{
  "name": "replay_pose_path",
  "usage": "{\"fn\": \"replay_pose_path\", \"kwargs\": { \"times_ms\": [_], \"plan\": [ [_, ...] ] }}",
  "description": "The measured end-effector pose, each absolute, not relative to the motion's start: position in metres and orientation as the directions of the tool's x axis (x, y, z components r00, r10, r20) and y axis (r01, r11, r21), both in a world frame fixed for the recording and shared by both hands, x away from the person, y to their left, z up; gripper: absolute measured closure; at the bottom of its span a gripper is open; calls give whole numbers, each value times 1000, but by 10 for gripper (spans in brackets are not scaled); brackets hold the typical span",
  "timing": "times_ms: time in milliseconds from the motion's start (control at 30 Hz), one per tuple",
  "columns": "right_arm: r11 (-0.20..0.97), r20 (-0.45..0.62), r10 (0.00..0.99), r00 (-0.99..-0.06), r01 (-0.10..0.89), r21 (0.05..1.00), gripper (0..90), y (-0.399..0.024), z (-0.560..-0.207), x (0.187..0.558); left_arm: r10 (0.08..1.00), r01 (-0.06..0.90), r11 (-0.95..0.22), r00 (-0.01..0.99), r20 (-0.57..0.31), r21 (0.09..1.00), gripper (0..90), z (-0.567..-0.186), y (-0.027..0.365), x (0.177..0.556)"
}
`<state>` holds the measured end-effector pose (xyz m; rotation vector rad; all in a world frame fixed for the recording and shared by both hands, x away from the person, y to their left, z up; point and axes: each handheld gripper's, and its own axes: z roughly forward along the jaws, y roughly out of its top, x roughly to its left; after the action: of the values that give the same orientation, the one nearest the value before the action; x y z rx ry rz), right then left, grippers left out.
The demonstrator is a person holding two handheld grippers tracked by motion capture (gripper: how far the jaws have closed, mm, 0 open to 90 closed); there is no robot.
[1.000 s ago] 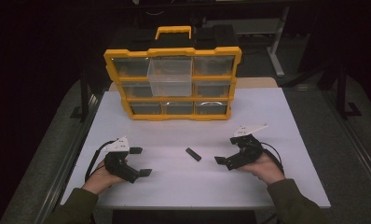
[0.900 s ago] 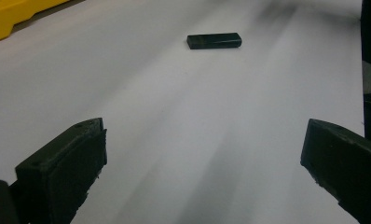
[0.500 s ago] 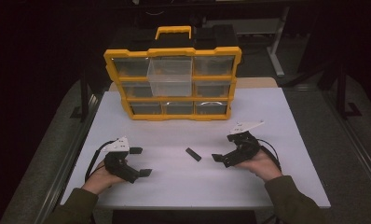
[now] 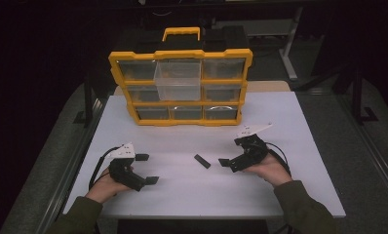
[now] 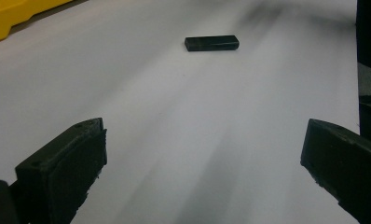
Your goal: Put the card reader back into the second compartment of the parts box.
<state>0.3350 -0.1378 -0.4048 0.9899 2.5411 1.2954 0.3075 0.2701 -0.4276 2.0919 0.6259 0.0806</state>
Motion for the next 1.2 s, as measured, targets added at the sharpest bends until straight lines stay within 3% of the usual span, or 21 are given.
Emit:
{"fn": "replay_pose_path", "kwargs": {
  "times_ms": [1200],
  "plan": [
    [441, 180, 553, -813, 469, 765, 0, -105, -392, 356, 463, 408, -443, 866, -186, 798, 0, -428, 270, 308]
  ]
}}
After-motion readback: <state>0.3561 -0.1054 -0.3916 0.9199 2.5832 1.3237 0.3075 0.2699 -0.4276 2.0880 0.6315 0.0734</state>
